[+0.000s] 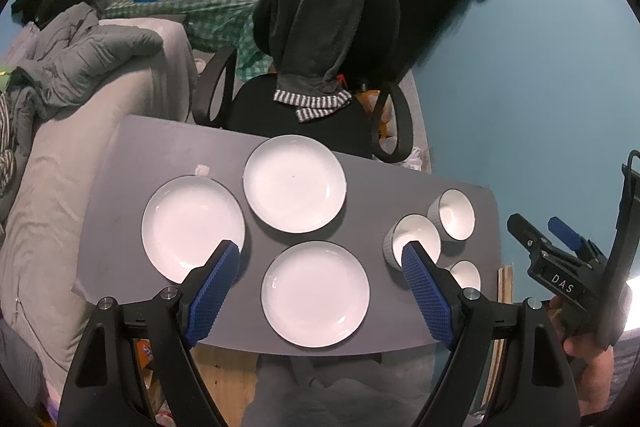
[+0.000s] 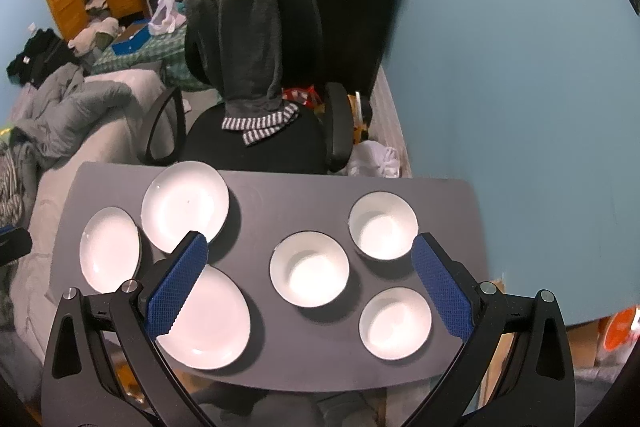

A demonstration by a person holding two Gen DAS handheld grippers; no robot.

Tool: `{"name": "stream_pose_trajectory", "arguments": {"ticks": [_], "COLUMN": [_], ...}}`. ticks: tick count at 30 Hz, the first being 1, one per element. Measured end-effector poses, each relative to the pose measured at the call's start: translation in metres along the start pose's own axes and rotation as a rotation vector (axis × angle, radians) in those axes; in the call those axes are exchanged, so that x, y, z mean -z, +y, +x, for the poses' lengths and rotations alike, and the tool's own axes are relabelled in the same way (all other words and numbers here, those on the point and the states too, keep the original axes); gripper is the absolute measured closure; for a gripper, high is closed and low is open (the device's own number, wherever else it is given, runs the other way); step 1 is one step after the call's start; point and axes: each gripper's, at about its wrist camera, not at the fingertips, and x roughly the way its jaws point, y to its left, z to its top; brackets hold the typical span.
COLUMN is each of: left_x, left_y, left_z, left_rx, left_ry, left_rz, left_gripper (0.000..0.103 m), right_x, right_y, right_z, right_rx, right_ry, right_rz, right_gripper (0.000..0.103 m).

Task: Organize plates and bowls

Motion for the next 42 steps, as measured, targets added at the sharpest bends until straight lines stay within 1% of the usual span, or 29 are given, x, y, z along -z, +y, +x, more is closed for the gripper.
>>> {"name": "stream_pose_trajectory", "arguments": {"ticks": [11,19,21,26,31,37,38,40,42], "left_x": [0.014,0.026,0.03,0.043,0.054,0.064,0.066,0.07,0.074], "left_y": [0.032,0.055,0.061,0.079,0.09,0.094,0.094,0.094,0.095], "left_z": [0.004,0.016,0.023,0.043,0.064,0.099,0.106,0.115,0.127], "left_rx": [-0.039,-0.091,-0.095,-0.105,-0.092,-0.098,-0.086,-0.093,-0.078], "left_ry": [0.009,0.027,0.048,0.087,0.123,0.168,0.174,0.189,0.204], "left_rz": [-0.057,-0.081,-0.09,-0.114,-0.129,-0.13,-0.127,-0.127,-0.123], "left_gripper": [0.018,0.018,0.018,0.018,0.018,0.018,0.018,0.018,0.018], "right_x": [-0.007,-0.005,-0.002,0.003,0.015,0.03,0.031,0.037,0.042], "right_y": [0.022,0.044,0.05,0.059,0.066,0.076,0.078,0.078,0.079], "right_z": [0.02,0.043,0.049,0.074,0.104,0.138,0.144,0.155,0.163], "right_rx": [-0.052,-0.125,-0.138,-0.203,-0.249,-0.259,-0.257,-0.263,-0.266], "right_ry": [0.033,0.075,0.085,0.123,0.178,0.236,0.242,0.26,0.281], "right_rz": [-0.077,-0.135,-0.15,-0.17,-0.188,-0.242,-0.249,-0.26,-0.268], "right_gripper": [0.002,0.002,0.002,0.002,0.002,0.003,0.003,0.004,0.005]}}
